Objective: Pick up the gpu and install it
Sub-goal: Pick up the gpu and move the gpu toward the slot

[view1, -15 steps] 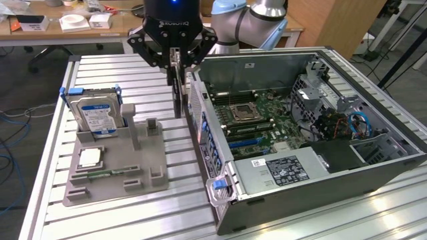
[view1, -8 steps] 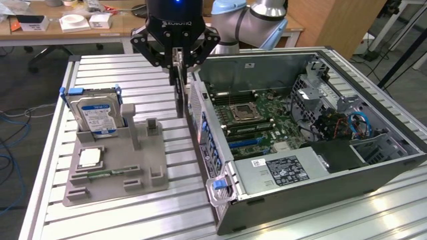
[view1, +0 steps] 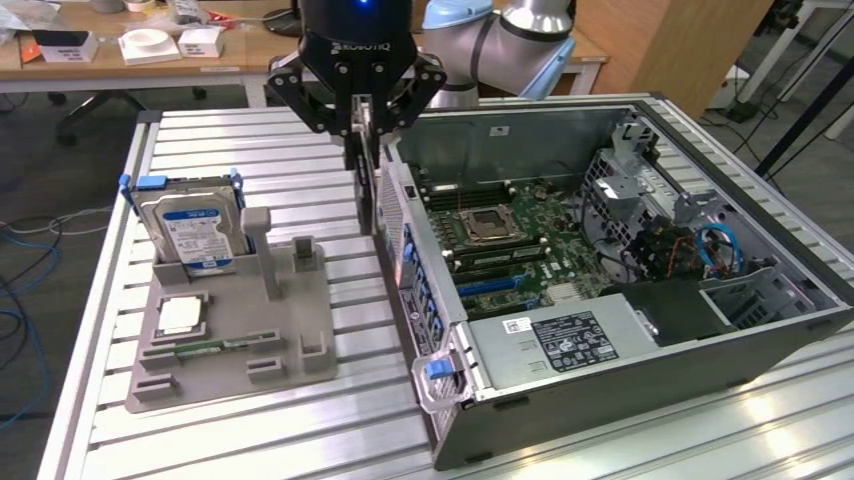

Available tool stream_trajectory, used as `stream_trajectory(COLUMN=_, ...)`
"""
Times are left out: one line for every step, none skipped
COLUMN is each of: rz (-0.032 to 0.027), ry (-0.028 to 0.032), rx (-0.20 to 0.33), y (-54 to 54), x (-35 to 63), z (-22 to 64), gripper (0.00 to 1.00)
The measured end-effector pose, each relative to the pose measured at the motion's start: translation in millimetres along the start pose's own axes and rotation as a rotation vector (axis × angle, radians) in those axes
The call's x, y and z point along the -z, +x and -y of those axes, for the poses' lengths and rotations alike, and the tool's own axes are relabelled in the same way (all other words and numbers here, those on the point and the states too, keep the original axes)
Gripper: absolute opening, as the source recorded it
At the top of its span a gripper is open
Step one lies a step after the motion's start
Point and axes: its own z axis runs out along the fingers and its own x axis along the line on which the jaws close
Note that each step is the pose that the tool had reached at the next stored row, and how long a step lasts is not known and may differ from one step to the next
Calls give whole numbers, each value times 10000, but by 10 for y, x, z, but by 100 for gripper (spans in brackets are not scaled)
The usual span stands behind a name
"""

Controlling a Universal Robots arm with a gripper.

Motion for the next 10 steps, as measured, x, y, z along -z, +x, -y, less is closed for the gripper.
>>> stream_trajectory(rz=0, ry=-1, rx=0, y=-9, x=-1, z=-1, gripper=26)
stream_trajectory(rz=0, ry=0, rx=1, y=-17, x=-1, z=-1, gripper=26)
stream_trajectory(rz=0, ry=0, rx=1, y=-22, x=-1, z=-2, gripper=26)
stream_trajectory(rz=0, ry=0, rx=1, y=-27, x=-1, z=-3, gripper=26)
stream_trajectory(rz=1, ry=-1, rx=1, y=-34, x=-1, z=-3, gripper=26)
stream_trajectory(rz=0, ry=-1, rx=0, y=-40, x=-1, z=-4, gripper=26)
stream_trajectory(rz=0, ry=0, rx=0, y=-46, x=-1, z=-5, gripper=26)
stream_trajectory(rz=1, ry=-1, rx=0, y=-51, x=-2, z=-5, gripper=26)
stream_trajectory(rz=1, ry=-1, rx=0, y=-56, x=-2, z=-6, gripper=26)
stream_trajectory(rz=0, ry=-1, rx=0, y=-61, x=-2, z=-6, gripper=26)
